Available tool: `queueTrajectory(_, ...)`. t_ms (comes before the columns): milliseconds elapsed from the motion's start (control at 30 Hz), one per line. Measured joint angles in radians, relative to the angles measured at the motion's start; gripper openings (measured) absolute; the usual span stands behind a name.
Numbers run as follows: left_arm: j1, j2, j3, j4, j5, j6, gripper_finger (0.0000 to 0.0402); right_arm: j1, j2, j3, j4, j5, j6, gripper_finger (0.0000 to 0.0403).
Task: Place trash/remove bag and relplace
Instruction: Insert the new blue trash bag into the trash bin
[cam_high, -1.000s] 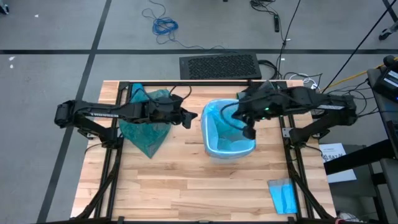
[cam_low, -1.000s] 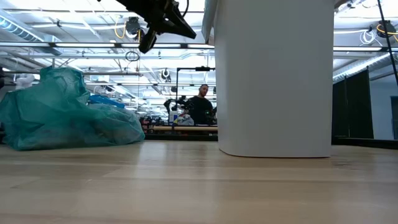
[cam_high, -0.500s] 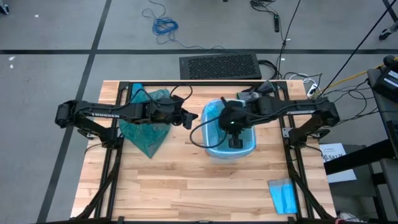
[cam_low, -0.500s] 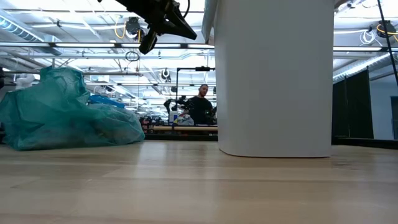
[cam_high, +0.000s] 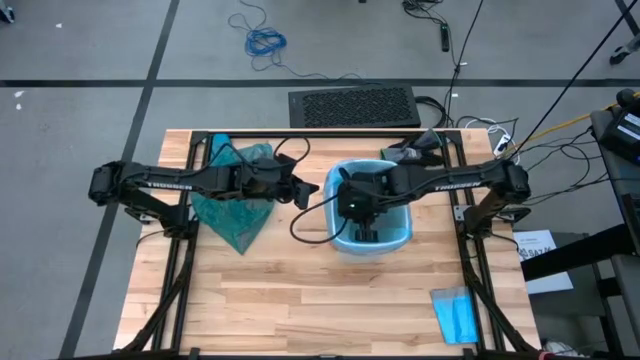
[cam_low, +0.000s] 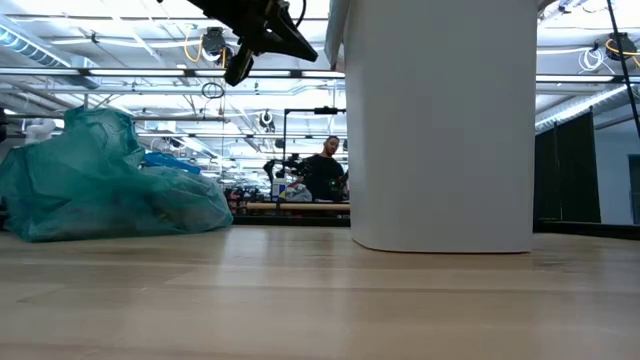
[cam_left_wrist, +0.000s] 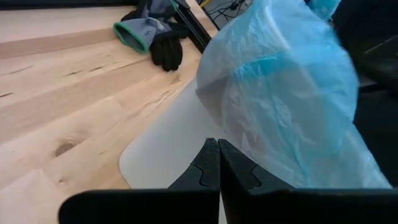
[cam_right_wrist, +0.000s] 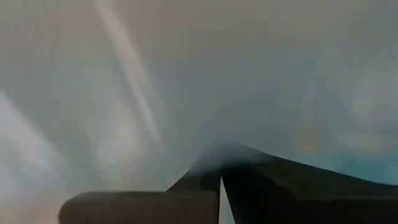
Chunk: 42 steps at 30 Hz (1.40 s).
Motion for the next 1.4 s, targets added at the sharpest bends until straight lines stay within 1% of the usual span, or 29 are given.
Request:
queueTrajectory(100,0.000,0.000,-0.001,0.035,-0.001,0.023,0.0000,-0.001,-0.049,-0.094,0.059,-0.003,0.039,0.0000)
queueTrajectory(233,-0.004,0.000,-0.001,0.214,0.004,0.094,0.0000,-0.013,-0.100,-0.197,0.116,-0.026,0.087,0.0000)
queueTrajectory(300,-0.001,0.000,-0.001,0.263,0.005,0.109,0.0000,-0.015,-0.110,-0.223,0.139,-0.031,0.100,0.0000)
queueTrajectory(500,0.032,0.029,-0.001,0.183,0.000,0.061,0.0000,-0.013,-0.108,-0.254,0.178,-0.053,0.110,0.0000)
queueTrajectory(667,0.027,0.089,-0.001,0.217,0.030,0.040,0.0000,-0.018,-0.108,-0.289,0.202,-0.052,0.111,0.0000)
queueTrajectory(767,0.026,0.130,-0.001,0.240,0.047,0.024,0.0000,-0.019,-0.108,-0.317,0.229,-0.072,0.118,0.0000)
queueTrajectory(900,0.016,0.160,-0.001,0.295,0.050,0.022,0.0000,-0.019,-0.108,-0.336,0.240,-0.073,0.127,0.0000)
queueTrajectory(1300,0.007,0.165,-0.001,0.306,0.048,0.023,0.0000,-0.020,-0.108,-0.337,0.252,-0.074,0.125,0.0000)
queueTrajectory(1400,0.007,0.137,-0.001,0.289,0.051,0.025,0.0000,-0.020,-0.108,-0.337,0.249,-0.074,0.126,0.0000)
